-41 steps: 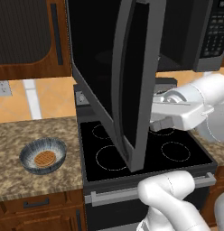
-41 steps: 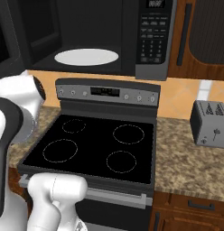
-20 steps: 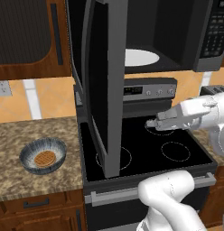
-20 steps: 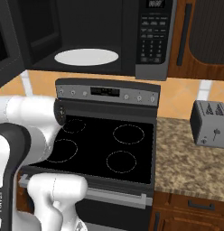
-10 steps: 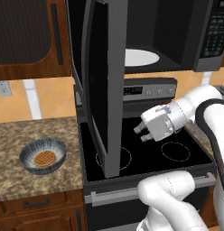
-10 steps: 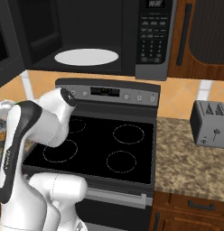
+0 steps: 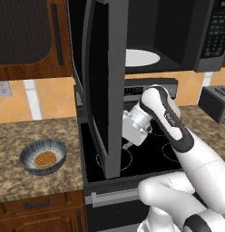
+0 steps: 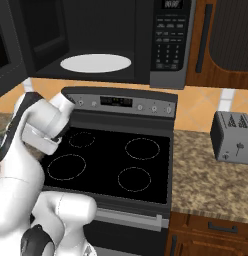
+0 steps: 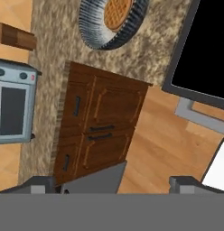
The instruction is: Open the microwave, place the bowl with waffle inside the microwave, then close the microwave door and turn it on.
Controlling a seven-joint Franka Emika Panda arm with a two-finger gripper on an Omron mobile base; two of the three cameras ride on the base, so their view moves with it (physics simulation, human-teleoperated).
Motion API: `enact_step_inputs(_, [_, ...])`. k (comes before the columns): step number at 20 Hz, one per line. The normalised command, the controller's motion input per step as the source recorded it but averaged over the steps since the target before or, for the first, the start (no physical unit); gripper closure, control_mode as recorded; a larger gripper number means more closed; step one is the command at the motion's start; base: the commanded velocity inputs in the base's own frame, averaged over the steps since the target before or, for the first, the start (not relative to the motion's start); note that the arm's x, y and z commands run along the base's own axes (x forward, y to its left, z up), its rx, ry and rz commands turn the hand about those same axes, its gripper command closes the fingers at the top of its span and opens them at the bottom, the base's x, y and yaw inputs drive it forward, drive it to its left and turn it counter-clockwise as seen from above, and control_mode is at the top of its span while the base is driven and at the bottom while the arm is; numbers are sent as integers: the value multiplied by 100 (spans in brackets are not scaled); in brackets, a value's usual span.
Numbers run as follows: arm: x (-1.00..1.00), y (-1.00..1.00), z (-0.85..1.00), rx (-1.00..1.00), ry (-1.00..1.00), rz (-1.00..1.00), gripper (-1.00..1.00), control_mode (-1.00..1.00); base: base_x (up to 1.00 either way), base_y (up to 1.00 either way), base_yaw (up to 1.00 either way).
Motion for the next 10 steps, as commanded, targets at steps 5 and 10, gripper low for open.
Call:
enact_step_inputs(5, [57, 17, -53, -1, 3, 0, -100, -100, 0, 0, 0])
enact_step_inputs(10, [46, 40, -39, -2, -7, 0, -100, -100, 0, 0, 0])
